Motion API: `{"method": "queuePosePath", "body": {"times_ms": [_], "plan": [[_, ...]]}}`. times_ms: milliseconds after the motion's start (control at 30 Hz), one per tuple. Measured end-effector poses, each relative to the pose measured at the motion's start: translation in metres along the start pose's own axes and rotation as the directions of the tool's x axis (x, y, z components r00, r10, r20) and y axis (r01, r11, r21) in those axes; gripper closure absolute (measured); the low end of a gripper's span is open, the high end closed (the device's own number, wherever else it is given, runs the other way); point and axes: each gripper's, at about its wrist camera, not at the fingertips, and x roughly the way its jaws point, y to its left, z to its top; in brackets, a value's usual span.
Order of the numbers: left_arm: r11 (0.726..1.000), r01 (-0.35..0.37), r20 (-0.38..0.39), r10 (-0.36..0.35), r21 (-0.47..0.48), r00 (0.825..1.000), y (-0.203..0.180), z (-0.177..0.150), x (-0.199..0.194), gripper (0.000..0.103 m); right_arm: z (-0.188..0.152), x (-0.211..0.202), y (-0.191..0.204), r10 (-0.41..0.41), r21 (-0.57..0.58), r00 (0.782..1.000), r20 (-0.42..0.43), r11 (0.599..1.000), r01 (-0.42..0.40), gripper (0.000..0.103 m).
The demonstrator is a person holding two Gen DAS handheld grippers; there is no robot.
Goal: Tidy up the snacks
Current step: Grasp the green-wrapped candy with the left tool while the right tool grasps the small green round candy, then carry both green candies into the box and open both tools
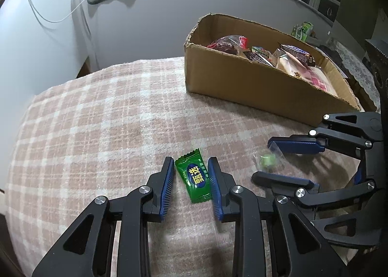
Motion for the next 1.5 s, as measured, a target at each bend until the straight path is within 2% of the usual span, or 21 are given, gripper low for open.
{"method": "queuePosePath", "body": {"times_ms": [133, 233, 500, 667, 1133, 1500], "plan": [[1.0, 0.009, 0.005, -0.009, -0.003, 1.0, -0.002, -0.003, -0.004, 0.077, -0.003, -0.001, 0.0, 0.001, 0.015, 1.0, 0.0, 1.0, -0.001, 0.068], [1.0, 0.016, 0.015, -0.016, -0.001, 1.0, -0.005, -0.004, -0.009, 0.077, -0.005, -0.004, 0.0, -0.005, 0.029, 1.0, 0.0, 1.0, 0.005, 0.072], [1.0, 0.029, 0.035, -0.029, 0.003, 0.999, -0.014, -0.011, -0.018, 0.078, -0.019, -0.019, -0.007, -0.019, 0.046, 1.0, -0.004, 0.999, 0.019, 0.074], [0.999, 0.03, 0.063, -0.031, 0.015, 0.998, -0.02, -0.008, -0.032, 0.078, -0.024, -0.043, -0.012, -0.02, 0.067, 0.999, 0.035, 0.998, 0.017, 0.074], [0.996, 0.045, 0.159, -0.056, 0.077, 0.986, -0.048, 0.014, -0.068, 0.078, -0.028, -0.107, -0.037, -0.058, 0.118, 0.99, 0.127, 0.992, 0.043, 0.074], [0.991, 0.079, 0.215, -0.1, 0.106, 0.971, -0.066, 0.054, -0.076, 0.078, -0.016, -0.147, -0.079, -0.133, 0.185, 0.972, 0.193, 0.978, 0.098, 0.074]]}}
